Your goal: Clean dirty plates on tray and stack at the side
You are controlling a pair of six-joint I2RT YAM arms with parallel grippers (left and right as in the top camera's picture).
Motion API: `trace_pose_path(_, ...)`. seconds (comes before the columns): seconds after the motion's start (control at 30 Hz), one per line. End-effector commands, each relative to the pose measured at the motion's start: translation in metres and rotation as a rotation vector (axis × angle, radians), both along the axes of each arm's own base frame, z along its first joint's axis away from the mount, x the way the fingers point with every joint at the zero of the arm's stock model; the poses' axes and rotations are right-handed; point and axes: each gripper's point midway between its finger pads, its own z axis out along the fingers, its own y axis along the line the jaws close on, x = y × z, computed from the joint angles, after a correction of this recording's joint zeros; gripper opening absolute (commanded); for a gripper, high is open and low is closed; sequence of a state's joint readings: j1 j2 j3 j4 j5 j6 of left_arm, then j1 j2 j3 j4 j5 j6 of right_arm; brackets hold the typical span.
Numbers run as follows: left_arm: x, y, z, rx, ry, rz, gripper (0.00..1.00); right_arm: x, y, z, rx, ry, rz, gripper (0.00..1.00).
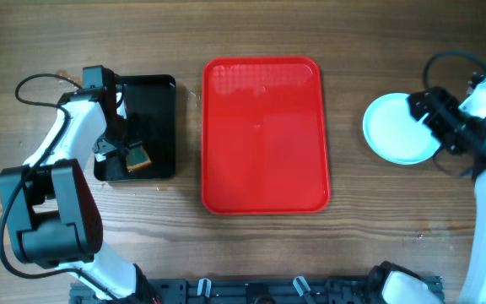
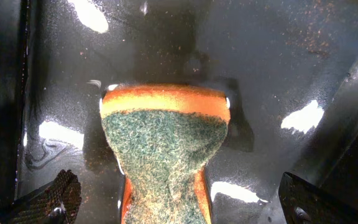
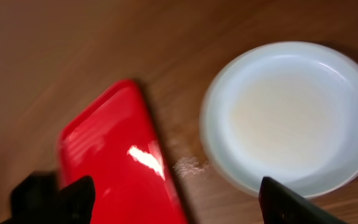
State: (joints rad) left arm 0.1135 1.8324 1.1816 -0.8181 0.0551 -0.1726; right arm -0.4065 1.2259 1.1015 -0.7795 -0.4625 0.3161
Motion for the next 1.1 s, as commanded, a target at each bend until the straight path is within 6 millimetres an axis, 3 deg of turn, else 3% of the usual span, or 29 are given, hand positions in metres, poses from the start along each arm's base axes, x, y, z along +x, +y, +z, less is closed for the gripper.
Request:
trace_pose_path(0.0, 0.002, -0.001, 0.005, -0.012, -0.016, -0.011, 1.00, -0.036, 0.060, 0.037, 0.000, -0.090, 0.196, 0.86)
trace_pose_path(0.07, 0.002, -0.002, 0.005, -0.013, -0.016, -0.011, 1.00, -0.057, 0.087, 0.049, -0.003, -0.116, 0.272, 0.86)
trace_pose_path(0.1, 0.002, -0.002, 0.005, -0.013, -0.016, -0.011, 1.00, -0.066, 0.099, 0.056, -0.006, -0.138, 0.309, 1.00)
trace_pose_path(0.2, 0.002, -0.002, 0.005, -0.013, -0.016, -0.011, 1.00, -0.084, 0.119, 0.067, 0.035, -0.159, 0.334, 1.00)
trace_pose_path(0.27, 0.002, -0.002, 0.005, -0.013, -0.016, -0.011, 1.00, -0.092, 0.123, 0.072, 0.148, -0.123, 0.242, 1.00)
trace_pose_path(0.33, 0.002, -0.002, 0.005, -0.013, -0.016, -0.011, 1.00, -0.091, 0.120, 0.072, 0.146, -0.121, 0.217, 1.00)
trace_pose_path(0.5, 0.002, -0.001, 0.005, -0.012, -0.016, -0.011, 1.00, -0.094, 0.124, 0.097, -0.017, -0.309, 0.351, 1.00)
trace_pose_path(0.73, 0.002, -0.002, 0.005, -0.013, -0.016, -0.011, 1.00, -0.109, 0.085, 0.124, -0.266, -0.467, 0.155, 1.00)
trace_pose_path(0.83, 0.002, -0.002, 0.005, -0.013, -0.016, -0.011, 1.00, -0.133, 0.082, 0.121, -0.293, -0.504, 0.132, 1.00)
trace_pose_path(0.97, 0.002, -0.002, 0.005, -0.012, -0.016, -0.011, 1.00, -0.129, 0.073, 0.124, -0.333, -0.653, 0.068, 1.00)
trace_pose_path(1.07, 0.002, -0.002, 0.005, -0.013, -0.016, -0.011, 1.00, -0.121, 0.073, 0.087, -0.329, -0.678, 0.059, 1.00)
